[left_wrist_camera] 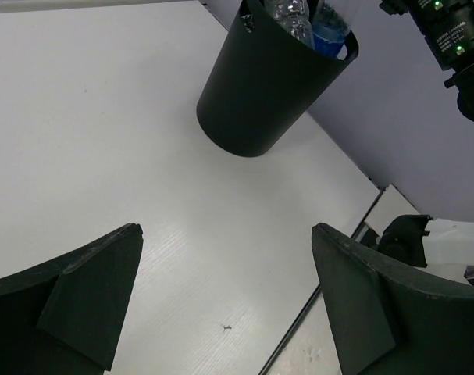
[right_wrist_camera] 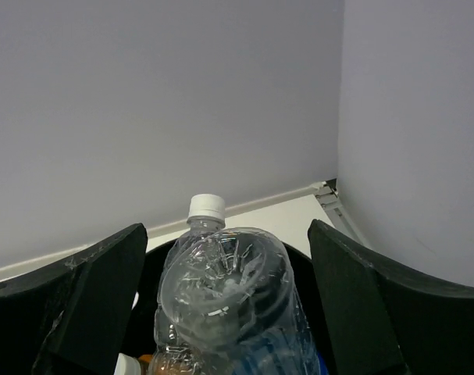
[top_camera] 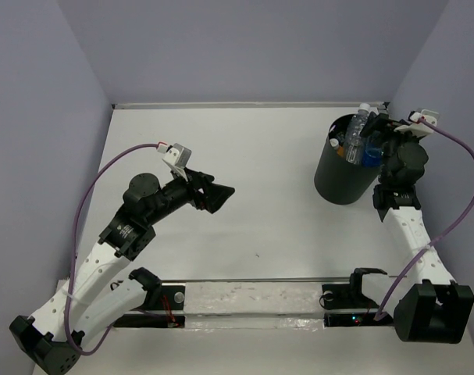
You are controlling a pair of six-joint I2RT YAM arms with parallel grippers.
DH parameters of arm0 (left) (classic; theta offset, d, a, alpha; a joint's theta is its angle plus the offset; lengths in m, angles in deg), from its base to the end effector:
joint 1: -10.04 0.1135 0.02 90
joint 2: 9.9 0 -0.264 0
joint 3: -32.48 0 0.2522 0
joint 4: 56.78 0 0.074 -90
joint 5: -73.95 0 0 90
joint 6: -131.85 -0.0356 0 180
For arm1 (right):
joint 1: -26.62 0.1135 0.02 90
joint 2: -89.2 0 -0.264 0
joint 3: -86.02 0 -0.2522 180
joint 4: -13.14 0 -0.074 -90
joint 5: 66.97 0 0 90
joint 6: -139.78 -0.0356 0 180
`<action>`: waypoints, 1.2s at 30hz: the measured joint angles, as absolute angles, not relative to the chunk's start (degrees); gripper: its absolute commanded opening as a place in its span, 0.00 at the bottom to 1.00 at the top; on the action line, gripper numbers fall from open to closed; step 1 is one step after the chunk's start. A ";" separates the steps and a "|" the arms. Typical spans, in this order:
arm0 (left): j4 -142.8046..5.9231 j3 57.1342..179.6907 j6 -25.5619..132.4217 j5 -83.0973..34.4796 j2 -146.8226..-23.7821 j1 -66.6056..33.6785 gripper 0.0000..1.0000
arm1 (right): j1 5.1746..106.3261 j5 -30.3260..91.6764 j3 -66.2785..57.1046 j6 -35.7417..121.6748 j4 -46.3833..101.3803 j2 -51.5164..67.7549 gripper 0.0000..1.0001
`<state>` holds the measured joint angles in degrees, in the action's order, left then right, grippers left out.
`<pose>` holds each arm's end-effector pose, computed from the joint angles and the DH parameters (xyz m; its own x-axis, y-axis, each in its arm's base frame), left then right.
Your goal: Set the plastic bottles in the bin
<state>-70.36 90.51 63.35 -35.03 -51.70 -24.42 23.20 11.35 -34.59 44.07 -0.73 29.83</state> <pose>0.1360 -0.1074 0.3649 -0.2588 -0.2427 -0.9349 0.7610 0.5448 -0.3521 0.2425 -0.0217 0.3669 0.2638 0.0818 -0.9611 0.2295 0.9625 0.1449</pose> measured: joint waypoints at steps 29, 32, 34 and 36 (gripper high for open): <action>-76.02 104.50 60.20 -25.04 -43.13 -24.42 0.99 | 23.16 53.08 -15.89 18.69 34.24 60.84 1.00; -75.60 108.90 60.07 -22.79 -40.62 -24.42 0.99 | 23.16 54.37 -15.64 18.01 35.44 67.14 1.00; -75.34 110.30 60.16 -21.72 -39.09 -24.42 0.99 | 23.14 54.26 -15.93 18.06 36.40 71.07 1.00; -75.12 110.78 60.53 -20.71 -38.23 -24.42 0.99 | 23.16 53.58 -17.13 18.12 37.54 75.07 1.00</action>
